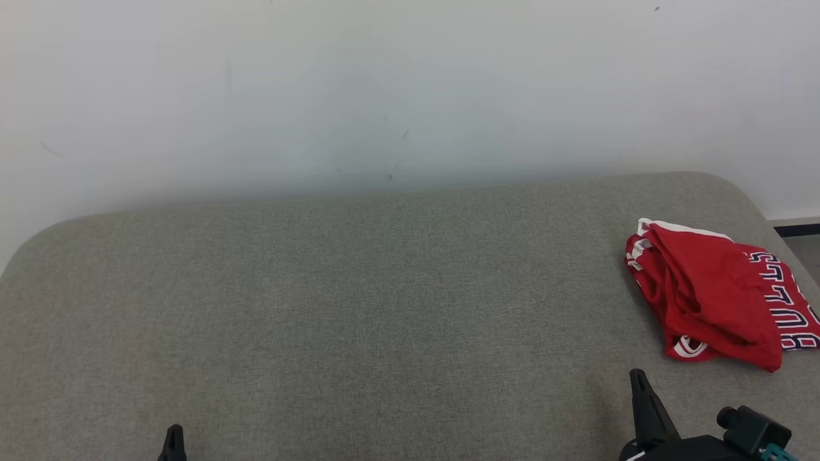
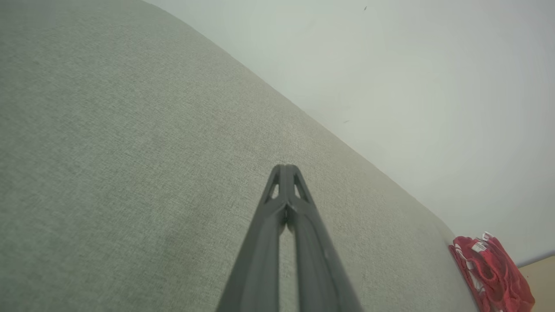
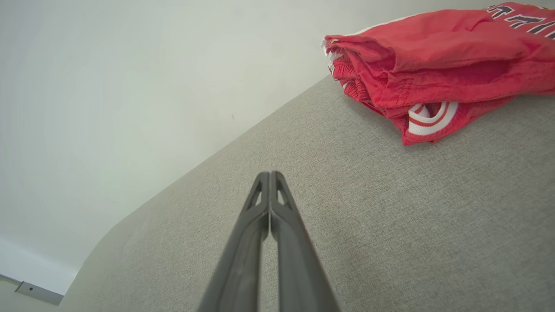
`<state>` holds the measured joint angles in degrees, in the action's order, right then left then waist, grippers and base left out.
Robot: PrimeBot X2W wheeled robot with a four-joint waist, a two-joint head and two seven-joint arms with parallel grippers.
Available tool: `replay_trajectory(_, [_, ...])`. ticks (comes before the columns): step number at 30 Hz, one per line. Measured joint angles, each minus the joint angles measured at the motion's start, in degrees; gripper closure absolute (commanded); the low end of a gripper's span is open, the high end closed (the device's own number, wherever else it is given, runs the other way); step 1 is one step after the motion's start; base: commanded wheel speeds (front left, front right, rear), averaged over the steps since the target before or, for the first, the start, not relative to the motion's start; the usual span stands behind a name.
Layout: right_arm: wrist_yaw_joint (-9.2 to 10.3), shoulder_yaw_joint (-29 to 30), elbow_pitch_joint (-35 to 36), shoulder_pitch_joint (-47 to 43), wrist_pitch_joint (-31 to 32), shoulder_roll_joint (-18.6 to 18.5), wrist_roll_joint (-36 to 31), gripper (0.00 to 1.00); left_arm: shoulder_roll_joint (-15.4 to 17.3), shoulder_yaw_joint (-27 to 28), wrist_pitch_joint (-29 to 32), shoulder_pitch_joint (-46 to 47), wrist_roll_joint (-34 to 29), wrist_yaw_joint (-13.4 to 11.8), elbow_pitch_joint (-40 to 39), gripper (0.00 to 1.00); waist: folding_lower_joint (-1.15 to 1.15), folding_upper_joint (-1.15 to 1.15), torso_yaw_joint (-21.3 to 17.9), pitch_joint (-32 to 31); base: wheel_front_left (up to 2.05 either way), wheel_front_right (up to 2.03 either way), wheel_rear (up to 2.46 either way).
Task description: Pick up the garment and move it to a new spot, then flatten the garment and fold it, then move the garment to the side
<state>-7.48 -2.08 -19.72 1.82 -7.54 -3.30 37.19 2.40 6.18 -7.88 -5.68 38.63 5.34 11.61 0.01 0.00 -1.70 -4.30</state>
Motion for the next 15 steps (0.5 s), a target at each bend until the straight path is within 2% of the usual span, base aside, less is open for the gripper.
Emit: replay_trajectory(15, [0.01, 1.85, 1.23, 0.73, 3.01, 0.11, 11.89, 1.00, 0.04, 0.02, 3.08, 2.37, 11.49, 0.33, 0.57, 1.00, 0.00, 0.00, 0.26, 0.68, 0.00, 0.00, 0.00])
